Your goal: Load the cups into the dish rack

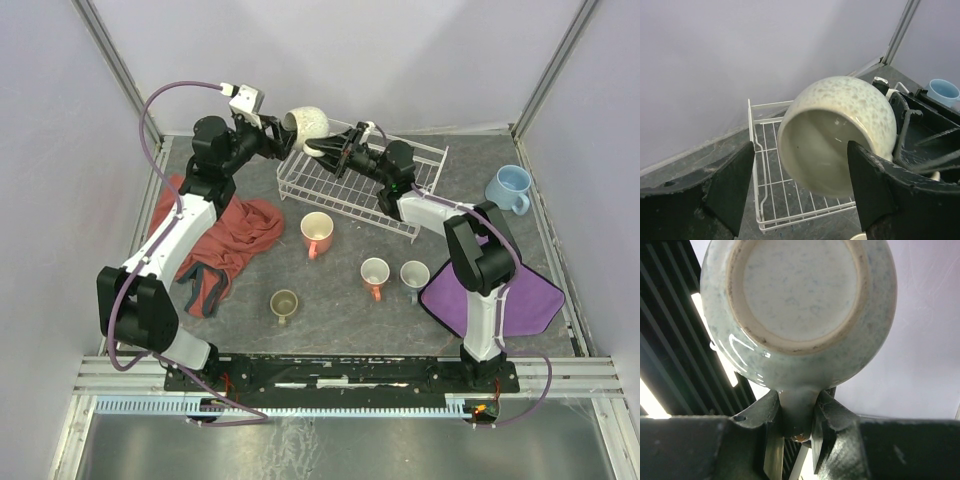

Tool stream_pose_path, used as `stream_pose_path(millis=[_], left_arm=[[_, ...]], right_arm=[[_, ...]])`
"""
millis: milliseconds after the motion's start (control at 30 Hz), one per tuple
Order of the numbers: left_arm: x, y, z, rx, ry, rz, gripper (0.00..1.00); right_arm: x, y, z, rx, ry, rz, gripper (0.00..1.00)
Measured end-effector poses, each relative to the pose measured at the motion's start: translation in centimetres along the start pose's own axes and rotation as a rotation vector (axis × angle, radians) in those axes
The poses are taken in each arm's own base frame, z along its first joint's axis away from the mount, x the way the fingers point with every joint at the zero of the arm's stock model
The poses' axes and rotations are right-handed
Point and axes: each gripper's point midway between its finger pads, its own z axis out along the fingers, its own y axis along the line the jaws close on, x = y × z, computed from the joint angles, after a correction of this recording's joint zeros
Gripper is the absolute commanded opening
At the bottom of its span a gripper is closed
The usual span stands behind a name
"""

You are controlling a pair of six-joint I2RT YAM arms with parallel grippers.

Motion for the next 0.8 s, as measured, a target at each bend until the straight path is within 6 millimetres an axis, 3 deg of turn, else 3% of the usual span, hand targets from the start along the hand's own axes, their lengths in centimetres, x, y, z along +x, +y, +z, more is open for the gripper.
stream_pose_path(millis=[267, 400, 600, 733, 800], left_arm=[[0.1, 0.7, -0.2, -0.045, 0.008, -0.004, 0.89], [0.2, 1.6, -0.4, -0.07, 0.014, -0.015, 0.92], [0.5, 5.0, -0.8, -0.173, 0.033, -0.087, 0.94], [0.9, 7.8, 1.2, -0.214, 0.088, -0.132, 0.94], [2.1, 8.9, 2.4, -0.225, 0.131, -0.152, 0.94]], right_arm=[[-4.0, -0.1, -2.1, 0.006, -0.111, 0.015, 0.01], [-7.0, -0.5, -4.0, 0.056, -0.173, 0.056, 0.01], [-10.7, -3.0, -6.9, 0.238, -0.266, 0.096, 0.01], [-12.0, -4.3, -8.0, 0.412, -0.295, 0.013, 0.01], [-11.9, -4.5, -8.1, 0.491, -0.286, -0.05, 0.01]])
